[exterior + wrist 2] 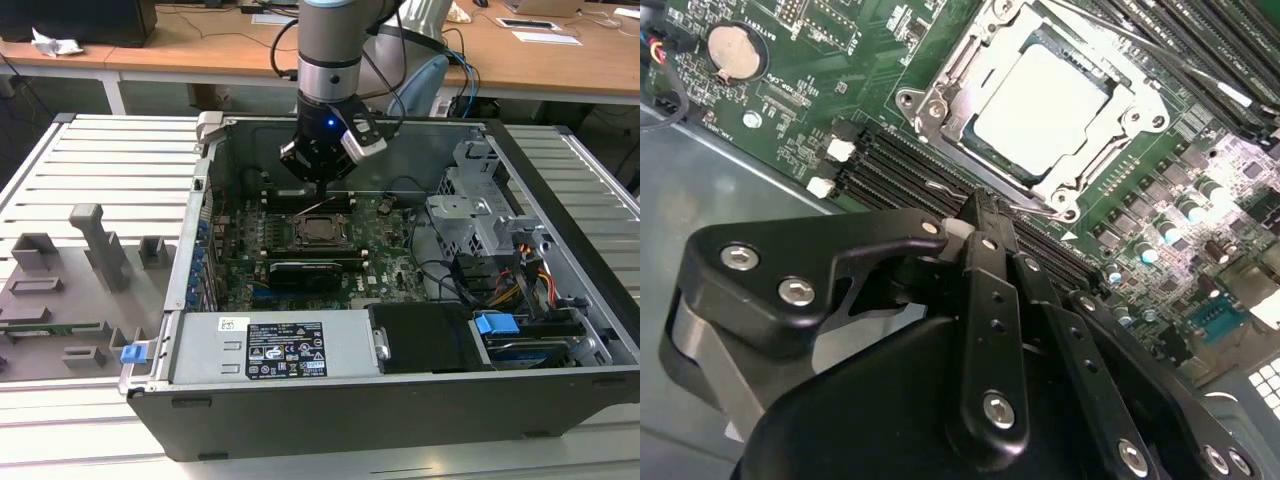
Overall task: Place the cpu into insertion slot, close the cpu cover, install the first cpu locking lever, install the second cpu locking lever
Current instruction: 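Install the first cpu locking lever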
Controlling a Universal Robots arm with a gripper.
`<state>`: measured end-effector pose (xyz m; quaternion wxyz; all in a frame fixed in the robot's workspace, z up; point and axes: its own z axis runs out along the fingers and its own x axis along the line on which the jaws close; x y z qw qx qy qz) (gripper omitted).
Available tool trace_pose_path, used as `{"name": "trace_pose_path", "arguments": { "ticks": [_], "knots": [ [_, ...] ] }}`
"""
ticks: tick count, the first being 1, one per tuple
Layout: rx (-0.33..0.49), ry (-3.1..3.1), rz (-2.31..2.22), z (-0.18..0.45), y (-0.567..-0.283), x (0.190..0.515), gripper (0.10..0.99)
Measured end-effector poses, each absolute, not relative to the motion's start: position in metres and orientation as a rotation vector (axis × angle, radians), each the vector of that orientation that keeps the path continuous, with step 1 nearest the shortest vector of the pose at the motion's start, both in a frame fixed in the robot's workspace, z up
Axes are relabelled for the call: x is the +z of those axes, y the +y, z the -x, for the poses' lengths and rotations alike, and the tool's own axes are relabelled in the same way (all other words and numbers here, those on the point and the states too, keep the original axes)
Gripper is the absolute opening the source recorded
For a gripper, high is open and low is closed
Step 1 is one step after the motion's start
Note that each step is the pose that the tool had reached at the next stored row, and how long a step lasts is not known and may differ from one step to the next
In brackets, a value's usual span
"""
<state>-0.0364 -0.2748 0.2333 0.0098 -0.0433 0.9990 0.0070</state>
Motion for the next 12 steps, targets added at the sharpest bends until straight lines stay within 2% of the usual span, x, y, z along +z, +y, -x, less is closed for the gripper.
{"name": "trace_pose_path", "arguments": {
  "ticks": [12],
  "knots": [
    [0.016,3.119,0.136,0.0279,-0.2713,0.2289,0.106]
  ]
}}
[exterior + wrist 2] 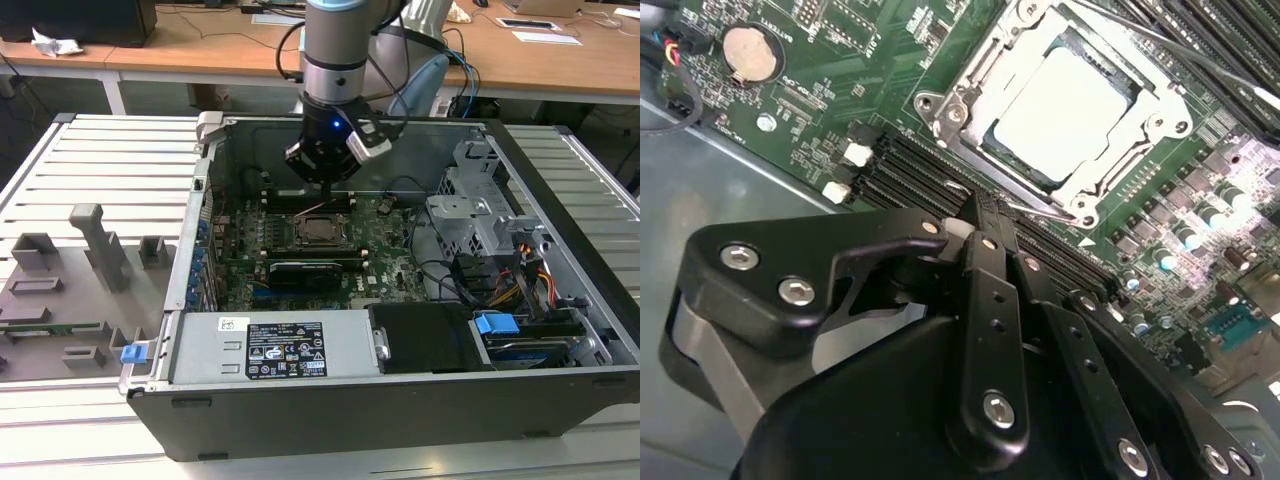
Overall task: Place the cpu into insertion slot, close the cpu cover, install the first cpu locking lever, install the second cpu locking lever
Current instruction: 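Install the first cpu locking lever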
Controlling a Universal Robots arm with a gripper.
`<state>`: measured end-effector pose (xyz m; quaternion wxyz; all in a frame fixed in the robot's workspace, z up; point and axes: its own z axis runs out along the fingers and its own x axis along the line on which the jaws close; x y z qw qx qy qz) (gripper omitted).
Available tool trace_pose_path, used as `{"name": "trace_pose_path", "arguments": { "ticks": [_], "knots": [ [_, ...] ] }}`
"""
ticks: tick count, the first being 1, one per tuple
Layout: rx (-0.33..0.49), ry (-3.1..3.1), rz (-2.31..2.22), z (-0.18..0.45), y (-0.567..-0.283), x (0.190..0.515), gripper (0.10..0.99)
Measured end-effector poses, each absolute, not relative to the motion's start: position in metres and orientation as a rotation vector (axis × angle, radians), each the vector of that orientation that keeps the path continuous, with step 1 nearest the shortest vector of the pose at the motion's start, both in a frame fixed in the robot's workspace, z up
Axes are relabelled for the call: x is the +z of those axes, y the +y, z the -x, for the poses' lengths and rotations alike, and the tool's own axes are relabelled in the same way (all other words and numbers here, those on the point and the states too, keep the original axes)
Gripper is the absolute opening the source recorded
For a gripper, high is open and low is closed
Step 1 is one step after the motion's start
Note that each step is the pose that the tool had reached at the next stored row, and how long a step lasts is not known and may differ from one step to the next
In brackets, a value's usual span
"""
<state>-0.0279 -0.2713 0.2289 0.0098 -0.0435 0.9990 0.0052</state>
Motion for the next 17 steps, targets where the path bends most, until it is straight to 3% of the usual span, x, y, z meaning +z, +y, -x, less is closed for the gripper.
{"name": "trace_pose_path", "arguments": {
  "ticks": [17],
  "knots": [
    [0.015,3.119,0.136,0.0253,-0.2713,0.2266,0.106]
  ]
}}
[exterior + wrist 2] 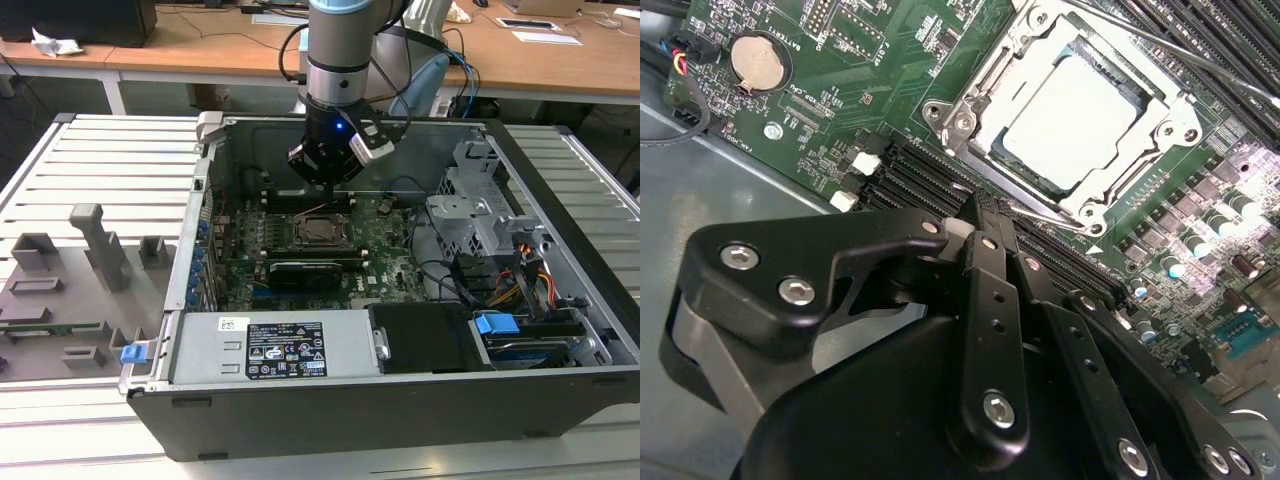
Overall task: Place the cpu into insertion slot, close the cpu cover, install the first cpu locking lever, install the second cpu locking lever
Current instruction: 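Install the first cpu locking lever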
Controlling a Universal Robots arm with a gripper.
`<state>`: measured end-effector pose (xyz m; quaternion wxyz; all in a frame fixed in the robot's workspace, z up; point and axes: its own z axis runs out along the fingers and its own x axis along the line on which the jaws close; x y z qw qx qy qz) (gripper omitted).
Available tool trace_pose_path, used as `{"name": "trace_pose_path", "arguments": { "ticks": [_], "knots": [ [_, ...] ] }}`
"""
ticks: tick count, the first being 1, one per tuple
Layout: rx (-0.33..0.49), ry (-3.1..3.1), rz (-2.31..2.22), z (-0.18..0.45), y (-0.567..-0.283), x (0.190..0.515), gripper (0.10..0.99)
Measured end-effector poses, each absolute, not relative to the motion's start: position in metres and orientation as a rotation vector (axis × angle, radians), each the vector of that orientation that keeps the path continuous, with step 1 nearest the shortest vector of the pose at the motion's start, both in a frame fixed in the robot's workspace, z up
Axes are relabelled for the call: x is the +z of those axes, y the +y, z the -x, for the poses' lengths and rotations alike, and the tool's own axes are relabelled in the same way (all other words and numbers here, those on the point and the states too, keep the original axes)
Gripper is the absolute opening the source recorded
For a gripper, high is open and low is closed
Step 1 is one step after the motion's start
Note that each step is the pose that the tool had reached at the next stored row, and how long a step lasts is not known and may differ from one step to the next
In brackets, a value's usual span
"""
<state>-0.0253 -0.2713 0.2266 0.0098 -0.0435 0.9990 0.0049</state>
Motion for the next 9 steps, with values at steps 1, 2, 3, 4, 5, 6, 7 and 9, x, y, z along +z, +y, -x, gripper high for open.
{"name": "trace_pose_path", "arguments": {
  "ticks": [1,2,3,4,5,6,7,9],
  "knots": [
    [0.015,3.119,0.136,0.0253,-0.2713,0.2266,0.106],
    [0.015,3.119,0.136,0.025,-0.2713,0.2266,0.106],
    [0.015,3.119,0.136,0.0248,-0.2713,0.2266,0.106],
    [0.015,3.119,0.136,0.0247,-0.2713,0.2266,0.106],
    [0.015,3.119,0.136,0.0247,-0.2713,0.2266,0.106],
    [0.015,3.119,0.136,0.0247,-0.2713,0.2266,0.106],
    [0.015,3.119,0.136,0.0247,-0.2713,0.2266,0.106],
    [0.015,3.119,0.136,0.0244,-0.2713,0.2266,0.106]
  ]
}}
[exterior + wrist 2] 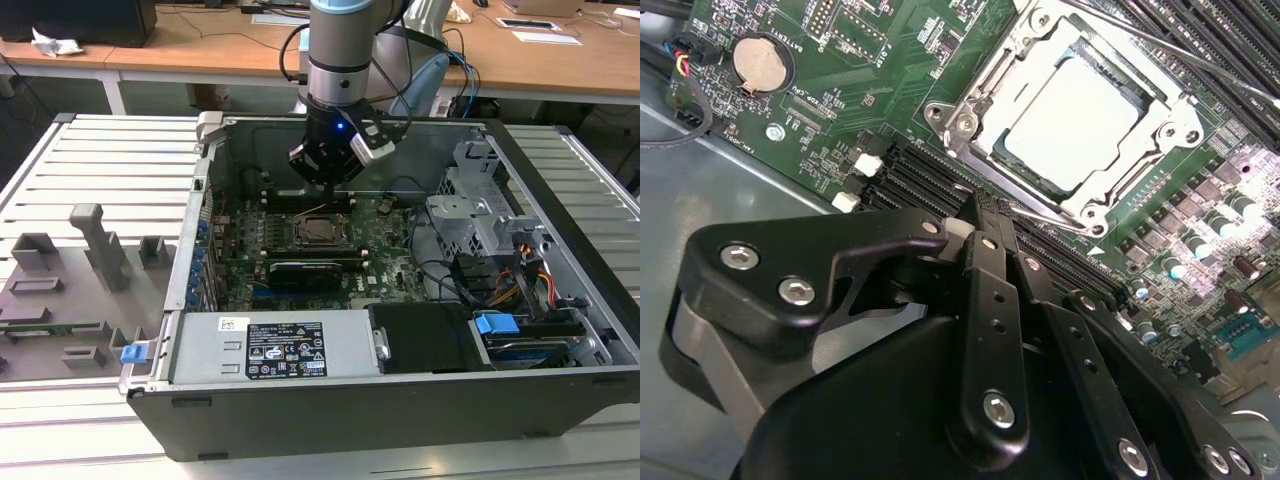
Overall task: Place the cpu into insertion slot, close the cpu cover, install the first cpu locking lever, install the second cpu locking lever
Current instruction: 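Install the first cpu locking lever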
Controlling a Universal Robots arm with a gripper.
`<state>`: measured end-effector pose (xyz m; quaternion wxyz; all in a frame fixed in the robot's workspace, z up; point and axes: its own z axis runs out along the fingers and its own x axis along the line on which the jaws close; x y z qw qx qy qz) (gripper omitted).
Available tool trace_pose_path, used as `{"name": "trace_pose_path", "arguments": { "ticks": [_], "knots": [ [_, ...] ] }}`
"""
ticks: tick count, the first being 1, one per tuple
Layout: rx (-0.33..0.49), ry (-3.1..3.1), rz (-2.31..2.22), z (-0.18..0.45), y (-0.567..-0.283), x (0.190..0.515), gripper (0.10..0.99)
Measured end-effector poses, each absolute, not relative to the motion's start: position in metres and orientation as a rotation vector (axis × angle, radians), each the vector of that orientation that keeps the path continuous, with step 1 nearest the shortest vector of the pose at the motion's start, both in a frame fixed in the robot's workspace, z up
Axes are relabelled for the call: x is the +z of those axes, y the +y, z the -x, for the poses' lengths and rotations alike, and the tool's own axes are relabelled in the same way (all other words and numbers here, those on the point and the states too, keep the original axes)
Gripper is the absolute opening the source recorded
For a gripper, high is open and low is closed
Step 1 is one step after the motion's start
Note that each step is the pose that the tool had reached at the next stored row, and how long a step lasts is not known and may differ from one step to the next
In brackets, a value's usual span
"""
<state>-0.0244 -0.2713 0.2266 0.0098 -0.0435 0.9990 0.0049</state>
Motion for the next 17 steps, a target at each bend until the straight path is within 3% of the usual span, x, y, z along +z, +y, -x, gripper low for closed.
{"name": "trace_pose_path", "arguments": {
  "ticks": [17],
  "knots": [
    [0.015,3.119,0.136,0.0223,-0.2713,0.2266,0.106]
  ]
}}
